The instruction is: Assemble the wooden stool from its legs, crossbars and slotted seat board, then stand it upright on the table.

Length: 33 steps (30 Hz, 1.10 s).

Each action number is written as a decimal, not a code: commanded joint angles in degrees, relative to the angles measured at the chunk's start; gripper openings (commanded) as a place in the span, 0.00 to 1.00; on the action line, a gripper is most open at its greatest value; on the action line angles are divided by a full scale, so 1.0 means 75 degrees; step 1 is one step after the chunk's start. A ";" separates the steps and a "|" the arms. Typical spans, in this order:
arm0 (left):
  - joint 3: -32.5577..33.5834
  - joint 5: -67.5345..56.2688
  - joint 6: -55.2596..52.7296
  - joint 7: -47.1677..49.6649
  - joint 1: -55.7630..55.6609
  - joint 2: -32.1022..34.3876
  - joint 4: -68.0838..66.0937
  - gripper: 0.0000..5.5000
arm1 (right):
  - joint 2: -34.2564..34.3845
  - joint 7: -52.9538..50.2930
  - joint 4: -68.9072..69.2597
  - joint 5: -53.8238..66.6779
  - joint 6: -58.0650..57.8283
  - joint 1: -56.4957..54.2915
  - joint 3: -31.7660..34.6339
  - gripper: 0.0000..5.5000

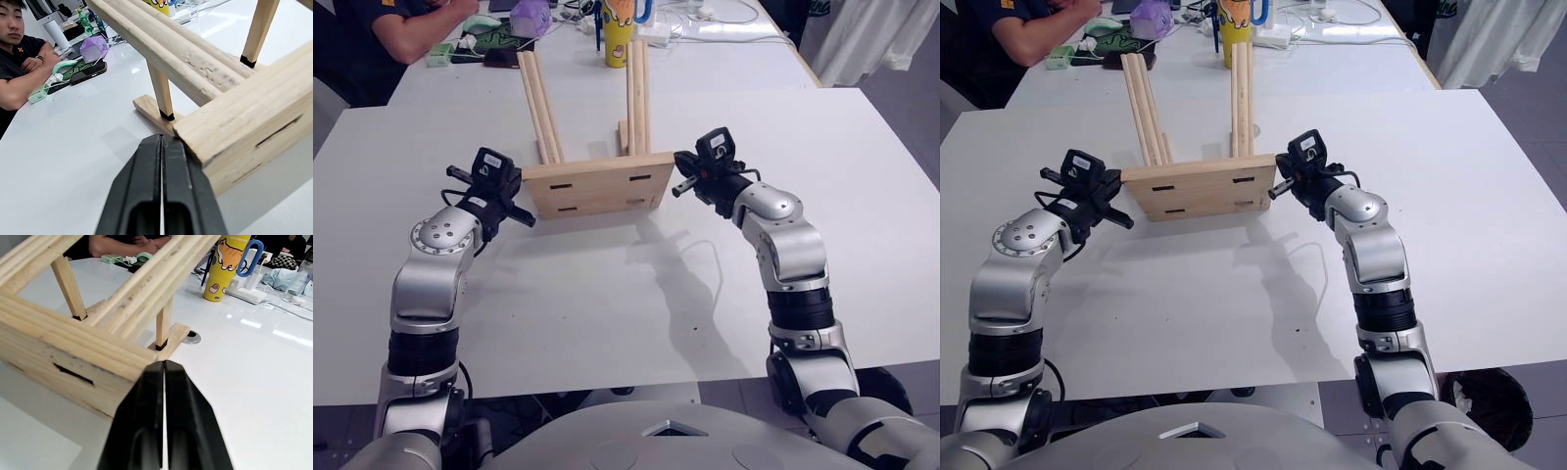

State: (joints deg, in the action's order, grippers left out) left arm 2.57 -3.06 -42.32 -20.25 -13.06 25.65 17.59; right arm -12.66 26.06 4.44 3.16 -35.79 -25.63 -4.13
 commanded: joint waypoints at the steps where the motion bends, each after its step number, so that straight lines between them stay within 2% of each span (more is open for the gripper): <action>1: -0.0031 0.0101 0.0454 0.0106 -0.0039 -0.0037 -0.0657 0.01 | 0.0180 -0.0066 -0.0290 0.0119 0.0374 -0.0165 -0.0100 0.00; 5: -0.0007 0.0218 0.0873 0.0258 0.0177 -0.0027 -0.1351 0.01 | 0.0119 -0.0380 -0.0910 -0.0096 0.0789 -0.0083 -0.0021 0.00; 10: -0.0401 0.0386 0.1468 0.0211 0.0464 -0.0188 -0.2213 0.01 | 0.0085 -0.0538 -0.1865 -0.0259 0.1355 0.0001 -0.0131 0.00; 19: -0.0784 0.0661 0.2949 0.0285 0.0042 -0.0554 -0.3894 0.01 | 0.0463 -0.0582 -0.3887 -0.0341 0.2403 -0.0372 -0.0295 0.00; 25: -0.0887 0.0840 0.3185 0.0251 0.0016 -0.0548 -0.4125 0.01 | 0.0709 -0.0621 -0.5032 -0.0404 0.3045 -0.0770 -0.0318 0.00; 33: -0.1072 0.1281 0.3463 0.0369 -0.0034 -0.0490 -0.4485 0.01 | 0.0750 -0.0614 -0.5644 -0.0428 0.3344 -0.0911 -0.0323 0.00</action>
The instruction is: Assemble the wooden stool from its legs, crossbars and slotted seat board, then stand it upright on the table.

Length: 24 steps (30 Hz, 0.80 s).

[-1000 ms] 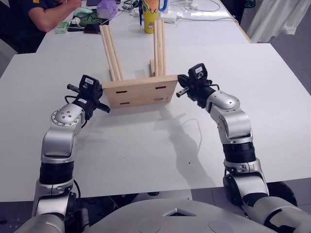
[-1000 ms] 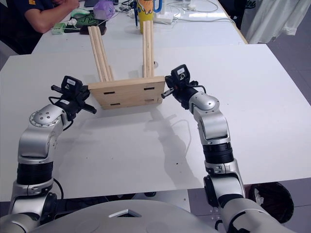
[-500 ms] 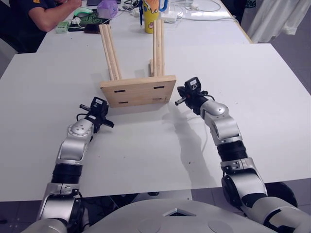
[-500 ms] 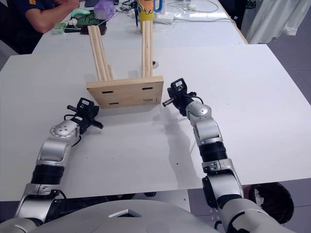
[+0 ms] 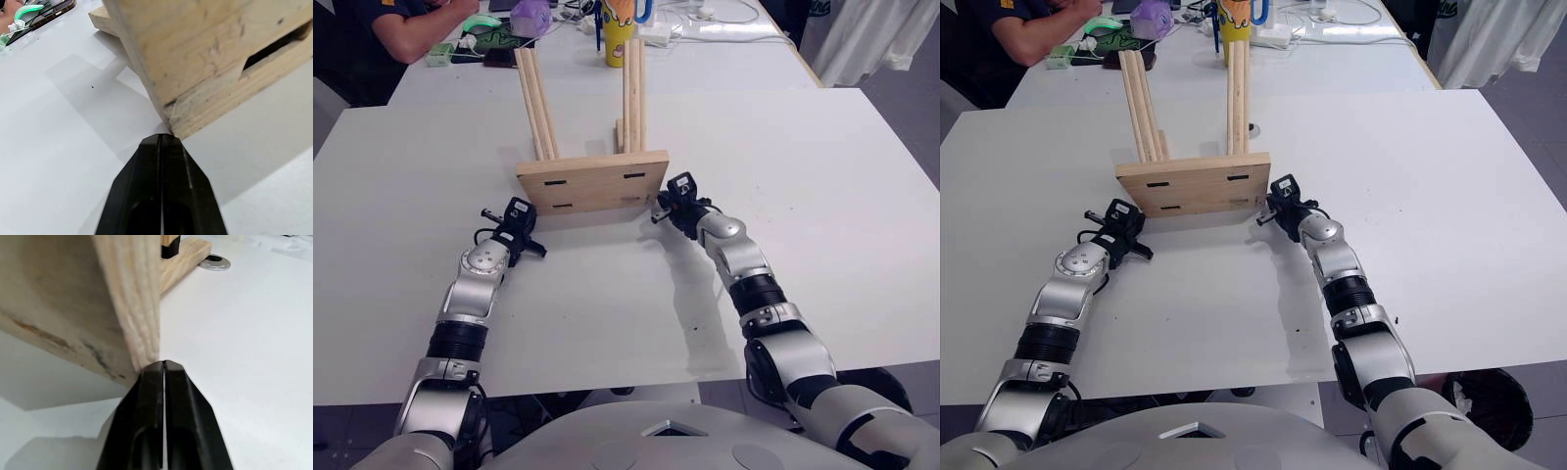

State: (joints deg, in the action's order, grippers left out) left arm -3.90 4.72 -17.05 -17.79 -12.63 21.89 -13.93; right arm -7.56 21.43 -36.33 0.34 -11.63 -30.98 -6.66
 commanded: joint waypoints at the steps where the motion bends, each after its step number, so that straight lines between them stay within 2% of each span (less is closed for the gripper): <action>1: -0.0242 0.0305 0.0150 0.0079 -0.0139 -0.0009 -0.0373 0.01 | 0.0075 0.0001 -0.0266 -0.0055 0.0154 -0.0211 0.0015 0.00; 8: -0.0412 0.0519 0.0434 0.0207 -0.0460 -0.0157 -0.0866 0.01 | 0.0113 0.0038 -0.0479 -0.0055 0.0271 -0.0278 -0.0007 0.00; 15: -0.0431 0.0405 0.0588 0.0042 -0.0451 -0.0266 -0.0614 0.01 | 0.0199 0.0129 -0.0387 -0.0001 0.0260 -0.0306 -0.0040 0.00; 19: -0.0380 0.0325 0.0506 -0.0020 -0.0428 -0.0280 -0.0193 0.01 | 0.0225 0.0276 0.0336 0.0145 0.0085 -0.0162 -0.0048 0.00; 24: -0.0198 0.0211 0.0169 -0.0113 -0.0461 -0.0200 0.0614 0.01 | 0.0080 0.0430 0.2207 0.0529 -0.0694 0.0169 0.0153 0.00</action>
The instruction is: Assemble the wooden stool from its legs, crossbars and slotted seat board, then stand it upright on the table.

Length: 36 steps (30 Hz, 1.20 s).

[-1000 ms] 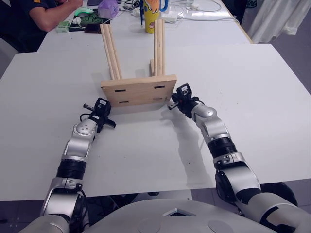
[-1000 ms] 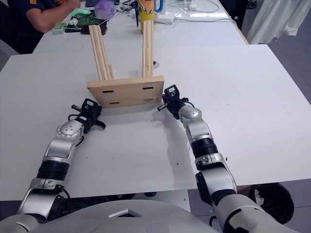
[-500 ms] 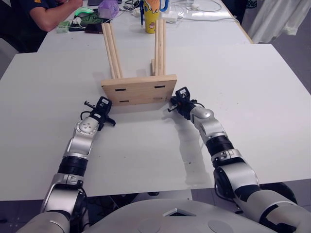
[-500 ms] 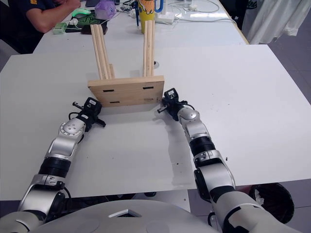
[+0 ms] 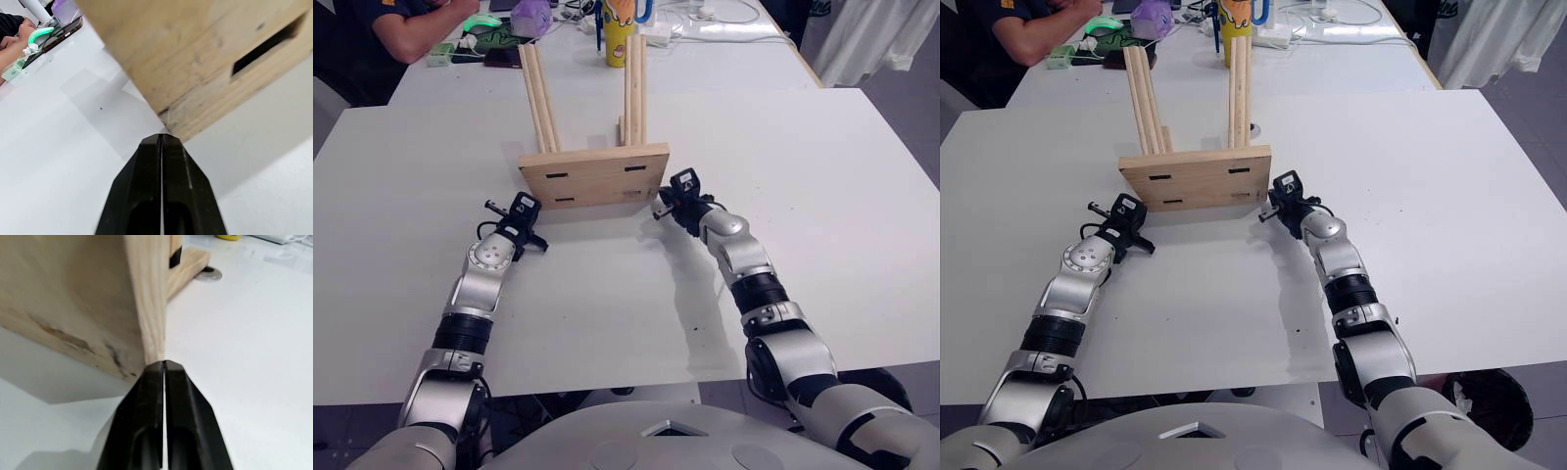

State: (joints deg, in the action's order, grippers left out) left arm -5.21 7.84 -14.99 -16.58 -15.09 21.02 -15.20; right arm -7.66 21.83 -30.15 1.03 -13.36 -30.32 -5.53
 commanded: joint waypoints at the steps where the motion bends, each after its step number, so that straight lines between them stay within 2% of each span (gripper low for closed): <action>1: 0.0006 -0.0232 -0.0182 -0.0299 -0.0147 -0.0076 0.0962 0.01 | 0.0062 0.0417 0.1695 0.0491 -0.0616 0.0119 0.0012 0.00; 5: 0.0085 -0.0312 -0.0493 -0.0356 -0.0246 -0.0042 0.1430 0.01 | -0.0048 0.0480 0.2268 0.0600 -0.1078 0.0130 0.0017 0.00; 11: -0.0073 -0.0260 -0.1004 -0.0746 0.0310 0.0244 0.1556 0.01 | -0.0365 -0.0025 0.1594 0.0096 -0.1142 0.0203 0.0044 0.00; 15: 0.0019 0.0041 -0.1372 -0.0566 0.0416 0.0582 0.0808 0.01 | -0.0347 -0.0110 0.1425 0.0056 -0.1084 0.0183 0.0064 0.00; 21: 0.0230 0.0456 -0.0556 0.0414 -0.0718 0.0735 -0.1115 0.01 | -0.0179 -0.0226 0.1043 -0.0033 -0.0936 0.0062 -0.0022 0.00; 27: 0.0151 0.0678 0.0481 0.0794 -0.1851 0.0722 -0.2557 0.01 | -0.0036 -0.0238 0.0922 -0.0054 -0.0853 -0.0078 -0.0035 0.00; 36: -0.0024 0.0623 0.1129 0.0436 -0.2002 0.0604 -0.2648 0.01 | 0.0092 -0.0060 0.0668 -0.0026 -0.0677 -0.0287 -0.0102 0.00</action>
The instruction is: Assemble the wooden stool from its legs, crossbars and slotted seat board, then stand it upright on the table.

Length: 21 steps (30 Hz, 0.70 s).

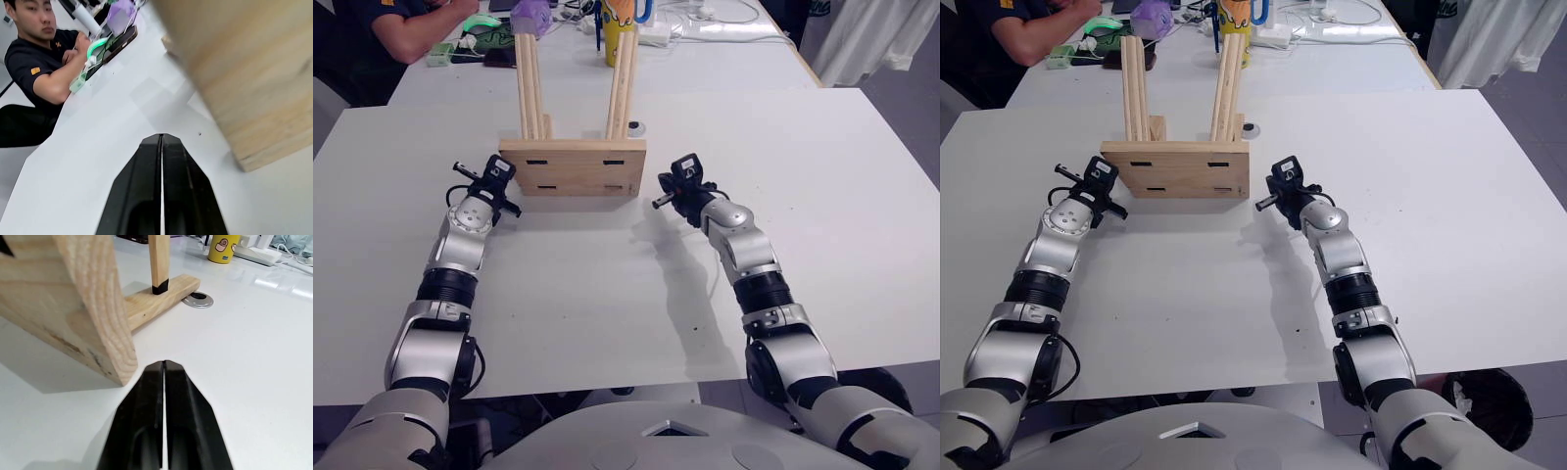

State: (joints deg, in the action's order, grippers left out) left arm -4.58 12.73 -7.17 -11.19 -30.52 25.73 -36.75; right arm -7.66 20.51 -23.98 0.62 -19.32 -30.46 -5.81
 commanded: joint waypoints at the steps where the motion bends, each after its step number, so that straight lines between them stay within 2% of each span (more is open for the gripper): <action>1: -0.0110 -0.0041 0.0079 -0.0333 0.0109 -0.0023 0.0303 0.01 | 0.0121 0.0188 -0.0181 0.0051 0.0159 -0.0304 -0.0086 0.00; 15: -0.0143 -0.0087 0.0026 -0.0631 0.0212 -0.0115 0.0730 0.01 | 0.0218 0.0604 0.0036 0.0152 0.0320 -0.0305 -0.0126 0.00; 21: -0.0096 -0.0273 -0.0436 -0.0893 0.0564 -0.0207 0.1851 0.01 | -0.0013 0.1520 0.0926 0.0491 0.0109 0.0105 -0.0323 0.00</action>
State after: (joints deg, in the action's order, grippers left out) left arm -4.78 12.28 -9.30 -15.85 -27.29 25.59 -28.78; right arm -7.98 26.94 -21.95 1.28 -18.03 -30.72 -6.58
